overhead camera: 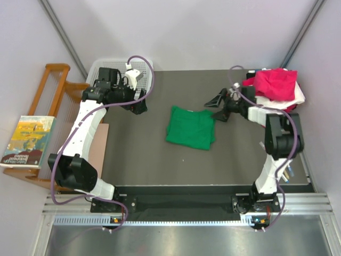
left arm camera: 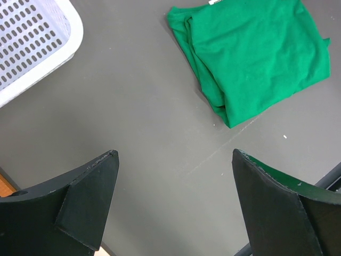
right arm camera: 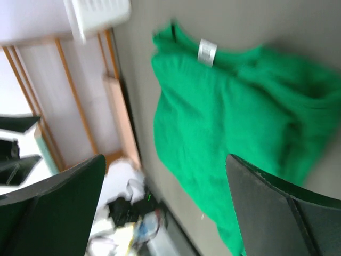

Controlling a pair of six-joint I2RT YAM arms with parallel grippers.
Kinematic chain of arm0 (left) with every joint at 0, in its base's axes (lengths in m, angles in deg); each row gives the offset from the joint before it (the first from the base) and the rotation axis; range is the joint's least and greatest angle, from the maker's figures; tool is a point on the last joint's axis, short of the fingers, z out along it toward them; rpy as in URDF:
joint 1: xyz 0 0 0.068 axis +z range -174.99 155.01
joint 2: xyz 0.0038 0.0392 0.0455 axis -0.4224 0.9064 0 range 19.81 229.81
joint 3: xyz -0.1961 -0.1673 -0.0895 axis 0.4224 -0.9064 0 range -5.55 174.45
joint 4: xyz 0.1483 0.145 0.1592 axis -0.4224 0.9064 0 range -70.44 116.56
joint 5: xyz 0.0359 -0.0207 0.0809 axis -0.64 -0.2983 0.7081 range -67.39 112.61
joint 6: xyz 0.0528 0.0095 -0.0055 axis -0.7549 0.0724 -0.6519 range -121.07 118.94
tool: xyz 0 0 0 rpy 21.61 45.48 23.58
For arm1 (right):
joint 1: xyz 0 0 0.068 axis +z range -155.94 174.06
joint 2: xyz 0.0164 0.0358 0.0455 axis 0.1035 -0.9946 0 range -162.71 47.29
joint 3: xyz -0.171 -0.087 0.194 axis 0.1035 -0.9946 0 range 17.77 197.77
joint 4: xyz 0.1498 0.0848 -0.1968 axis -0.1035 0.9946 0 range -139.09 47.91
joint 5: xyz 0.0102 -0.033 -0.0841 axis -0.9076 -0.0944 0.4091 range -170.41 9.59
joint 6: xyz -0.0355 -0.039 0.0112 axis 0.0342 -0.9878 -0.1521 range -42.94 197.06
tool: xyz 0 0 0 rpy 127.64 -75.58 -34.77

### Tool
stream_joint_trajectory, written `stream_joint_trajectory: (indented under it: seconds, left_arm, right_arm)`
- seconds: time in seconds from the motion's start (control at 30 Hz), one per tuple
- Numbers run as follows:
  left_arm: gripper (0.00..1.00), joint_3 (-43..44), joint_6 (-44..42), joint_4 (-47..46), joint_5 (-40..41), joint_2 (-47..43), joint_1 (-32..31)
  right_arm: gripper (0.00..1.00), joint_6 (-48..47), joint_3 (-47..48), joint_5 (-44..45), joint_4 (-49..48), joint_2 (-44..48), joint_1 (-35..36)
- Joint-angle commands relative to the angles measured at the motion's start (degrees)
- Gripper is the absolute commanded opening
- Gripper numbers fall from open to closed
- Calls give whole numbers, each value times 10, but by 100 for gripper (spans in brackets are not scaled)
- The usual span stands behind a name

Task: Fold and stack the t-shirts
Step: Fold the tshirt, then neatly place the folded tshirt to the corner

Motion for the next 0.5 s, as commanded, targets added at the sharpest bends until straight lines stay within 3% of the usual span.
stream_joint_trajectory:
  seconds: [0.0, 0.47]
  left_arm:
    - [91, 4, 4, -4, -16, -27, 0]
    - [92, 17, -3, 13, -13, -35, 0]
  right_arm:
    - [95, -88, -27, 77, 75, 98, -74]
    - [95, -99, -55, 48, 49, 17, -111]
